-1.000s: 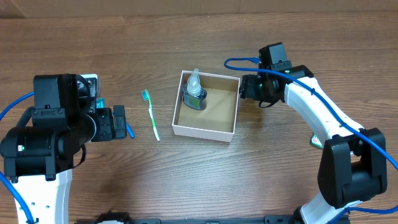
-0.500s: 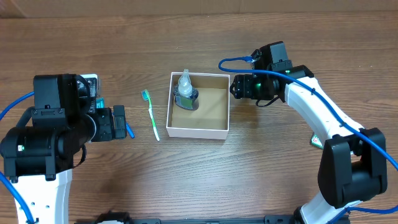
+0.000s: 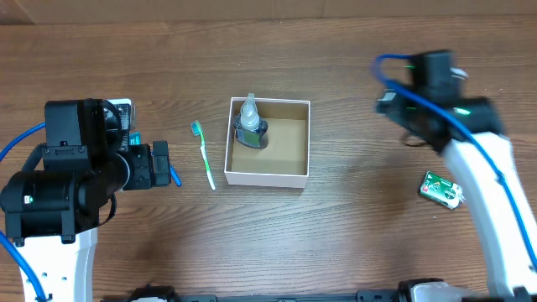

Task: Pack container
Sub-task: 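Open the right gripper and withdraw it to the right, then grasp the green Dettol soap bar with the right gripper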

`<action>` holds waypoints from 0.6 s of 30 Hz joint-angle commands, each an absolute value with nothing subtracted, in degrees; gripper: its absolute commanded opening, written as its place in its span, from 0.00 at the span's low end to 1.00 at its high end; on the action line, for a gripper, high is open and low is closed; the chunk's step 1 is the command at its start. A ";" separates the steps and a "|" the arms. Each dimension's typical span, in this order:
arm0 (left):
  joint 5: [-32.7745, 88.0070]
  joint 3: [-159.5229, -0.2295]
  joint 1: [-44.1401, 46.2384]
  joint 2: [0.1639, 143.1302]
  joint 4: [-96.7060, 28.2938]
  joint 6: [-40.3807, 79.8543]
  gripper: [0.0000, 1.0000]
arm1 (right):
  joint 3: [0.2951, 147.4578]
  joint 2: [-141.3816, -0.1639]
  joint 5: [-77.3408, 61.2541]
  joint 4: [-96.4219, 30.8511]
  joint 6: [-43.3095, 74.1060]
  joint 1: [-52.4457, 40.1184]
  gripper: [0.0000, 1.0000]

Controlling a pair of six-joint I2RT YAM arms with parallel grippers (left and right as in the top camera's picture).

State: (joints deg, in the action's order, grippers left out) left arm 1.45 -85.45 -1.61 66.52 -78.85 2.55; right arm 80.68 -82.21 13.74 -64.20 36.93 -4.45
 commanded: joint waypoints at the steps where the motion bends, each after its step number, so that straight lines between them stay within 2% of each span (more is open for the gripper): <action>1: 1.06 -86.74 -1.96 66.43 -78.83 1.26 1.00 | 80.23 -82.85 13.56 -69.76 49.80 3.51 1.00; 12: 1.06 -86.74 -1.96 66.43 -78.70 1.26 1.00 | 62.65 -83.07 6.96 -61.52 46.52 18.37 1.00; 18: 1.06 -86.74 -1.96 66.43 -78.65 1.28 1.00 | 51.57 -83.05 4.80 -52.66 58.43 19.51 1.00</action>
